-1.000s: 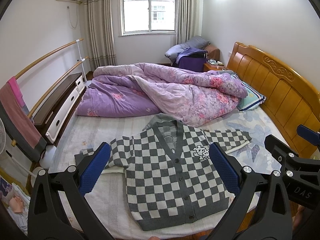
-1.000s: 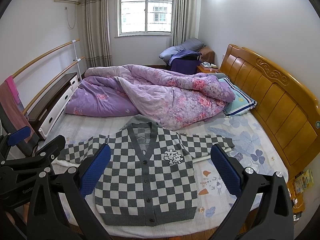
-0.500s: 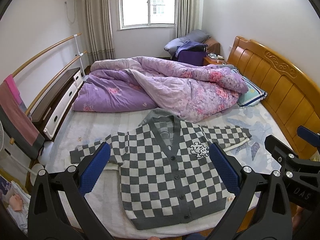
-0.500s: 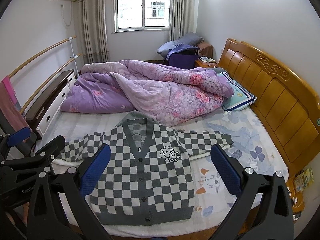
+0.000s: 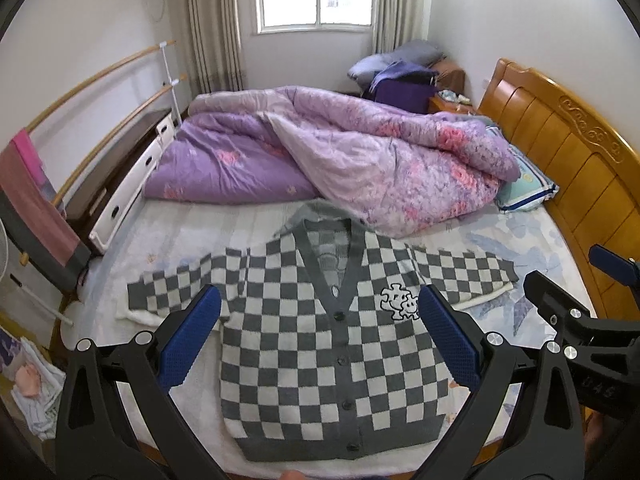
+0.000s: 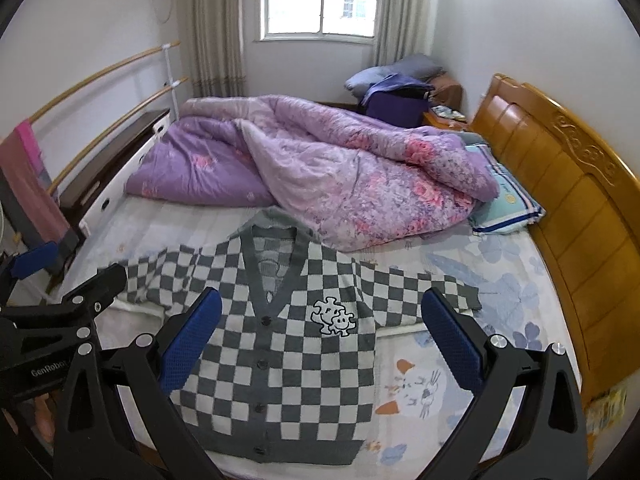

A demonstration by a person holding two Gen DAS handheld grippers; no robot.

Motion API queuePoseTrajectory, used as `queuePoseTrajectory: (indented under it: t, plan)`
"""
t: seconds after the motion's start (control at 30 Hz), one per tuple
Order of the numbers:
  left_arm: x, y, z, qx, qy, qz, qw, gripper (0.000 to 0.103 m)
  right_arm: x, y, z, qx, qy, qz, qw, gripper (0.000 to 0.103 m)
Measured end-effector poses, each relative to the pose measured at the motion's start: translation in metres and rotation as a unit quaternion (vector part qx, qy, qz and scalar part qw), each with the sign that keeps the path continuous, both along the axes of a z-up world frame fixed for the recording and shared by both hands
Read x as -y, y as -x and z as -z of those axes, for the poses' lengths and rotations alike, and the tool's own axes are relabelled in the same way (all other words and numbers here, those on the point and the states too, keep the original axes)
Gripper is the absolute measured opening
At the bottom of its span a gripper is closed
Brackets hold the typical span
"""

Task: Fold large clothes
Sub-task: 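Lower both tools toward the cardigan's sleeve cuffs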

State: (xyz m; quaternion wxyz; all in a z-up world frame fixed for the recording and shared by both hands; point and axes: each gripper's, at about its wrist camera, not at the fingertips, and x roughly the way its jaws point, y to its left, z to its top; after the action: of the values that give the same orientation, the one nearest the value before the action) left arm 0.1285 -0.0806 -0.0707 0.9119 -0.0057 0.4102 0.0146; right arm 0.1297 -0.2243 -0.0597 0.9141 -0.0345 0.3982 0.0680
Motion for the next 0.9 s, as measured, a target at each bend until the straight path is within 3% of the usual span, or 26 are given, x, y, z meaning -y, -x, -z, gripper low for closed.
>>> queuePoseTrajectory:
  t: [0.17,0.37,0.57,0.67,0.83,0.9]
  plan:
    - [-0.004,-0.018,0.015,-0.014,0.014,-0.015,0.9997,0.098,-0.004,-0.016,0.017,0.021,0.018,-0.016,0.999,0.096]
    - [-0.021,-0.033,0.035,-0.023,-0.006,-0.026,0.9994,0.098,-0.030,-0.040,0.035,0.004,0.044,-0.042,0.998,0.096]
    - [-0.075,-0.051,0.063,-0.036,-0.014,-0.044,0.9983,0.098,-0.068,-0.058,0.053,-0.013,0.038,-0.067,0.997,0.096]
    - [-0.117,-0.063,0.088,-0.066,-0.026,-0.055,0.9959,0.098,-0.098,-0.069,0.068,-0.024,0.034,-0.073,0.996,0.096]
    - [-0.222,-0.077,0.155,-0.108,0.038,-0.066,0.9912,0.098,-0.166,-0.093,0.115,-0.069,0.025,-0.083,0.994,0.092]
    - [-0.267,-0.078,0.182,-0.116,0.085,-0.066,0.9873,0.098,-0.193,-0.101,0.136,-0.090,0.017,-0.091,0.992,0.076]
